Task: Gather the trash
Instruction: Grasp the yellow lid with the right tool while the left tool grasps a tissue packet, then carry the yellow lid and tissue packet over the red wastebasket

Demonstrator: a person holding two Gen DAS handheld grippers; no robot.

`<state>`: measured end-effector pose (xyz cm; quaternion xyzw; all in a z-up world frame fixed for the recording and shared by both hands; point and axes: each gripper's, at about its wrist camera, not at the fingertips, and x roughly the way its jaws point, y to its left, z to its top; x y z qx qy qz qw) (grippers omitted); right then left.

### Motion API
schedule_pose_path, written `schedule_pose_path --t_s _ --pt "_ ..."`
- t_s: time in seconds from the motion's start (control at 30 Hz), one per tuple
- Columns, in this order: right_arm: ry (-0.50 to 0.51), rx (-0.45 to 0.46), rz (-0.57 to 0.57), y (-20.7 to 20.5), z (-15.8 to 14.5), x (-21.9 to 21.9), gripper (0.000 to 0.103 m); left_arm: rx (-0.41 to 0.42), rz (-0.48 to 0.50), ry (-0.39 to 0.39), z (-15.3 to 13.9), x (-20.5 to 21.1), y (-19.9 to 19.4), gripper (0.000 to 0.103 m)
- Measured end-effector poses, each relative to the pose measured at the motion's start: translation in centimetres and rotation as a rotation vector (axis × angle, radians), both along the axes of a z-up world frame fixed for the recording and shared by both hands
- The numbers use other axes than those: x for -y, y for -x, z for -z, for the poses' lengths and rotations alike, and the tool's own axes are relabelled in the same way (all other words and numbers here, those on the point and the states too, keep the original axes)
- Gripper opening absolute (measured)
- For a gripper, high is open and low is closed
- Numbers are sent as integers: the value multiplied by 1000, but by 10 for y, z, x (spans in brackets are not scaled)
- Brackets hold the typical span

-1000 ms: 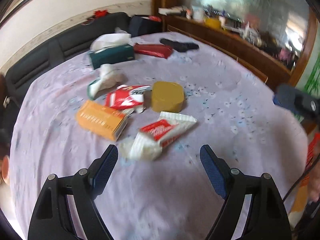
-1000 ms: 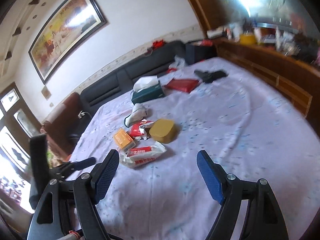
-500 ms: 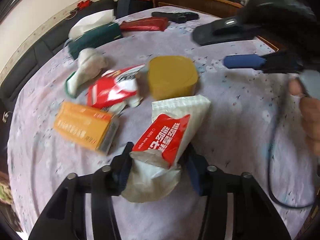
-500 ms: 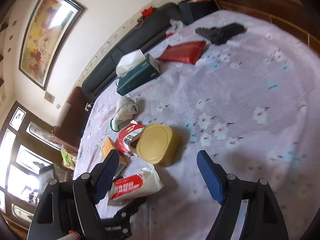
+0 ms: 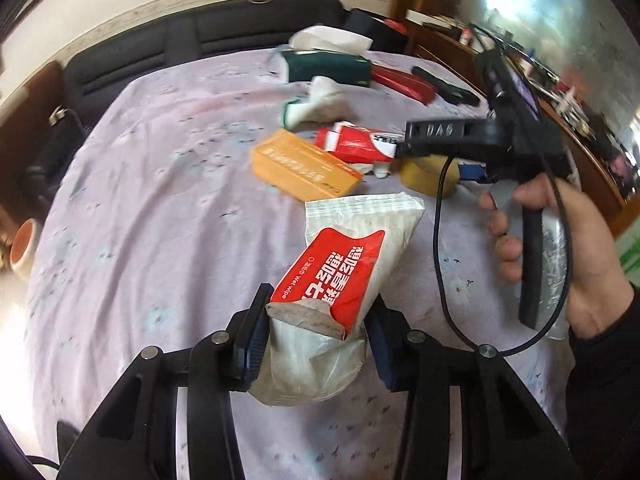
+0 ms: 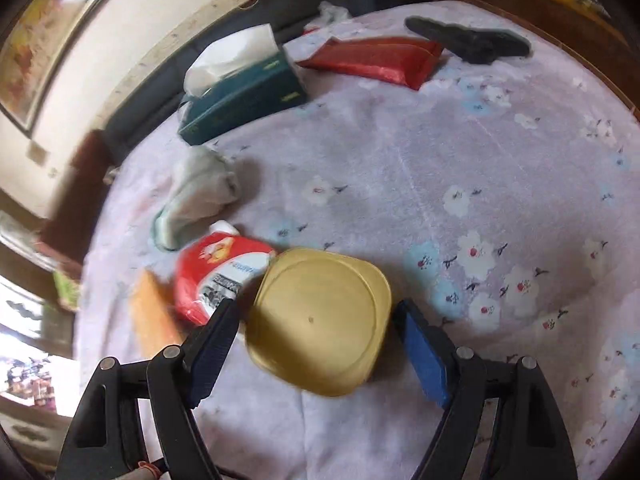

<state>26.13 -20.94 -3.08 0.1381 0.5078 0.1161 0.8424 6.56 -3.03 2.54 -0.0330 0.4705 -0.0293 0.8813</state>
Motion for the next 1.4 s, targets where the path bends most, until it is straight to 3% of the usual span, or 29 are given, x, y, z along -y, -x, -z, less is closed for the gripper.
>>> schedule_pose_path --t_s 0.13,0.3,0.47,0.6,0.87,1.17,1.4 --pt "158 28 -29 1 1 -16 76 20 -27 19 -13 -4 10 43" --pt "113 73 -8 37 -13 5 76 51 -16 60 -20 -1 31 43" --pt "30 276 -16 132 -70 40 76 104 21 104 -33 17 62 43" --pt "-64 348 4 206 -100 76 76 153 68 123 -50 38 90 43" --pt "-89 462 104 338 -134 129 76 237 149 133 -83 82 137 43" --pt "-38 542 231 439 -155 180 76 310 233 128 -110 126 175 43" --pt "-14 585 301 486 -166 203 76 344 318 133 -124 156 195 43"
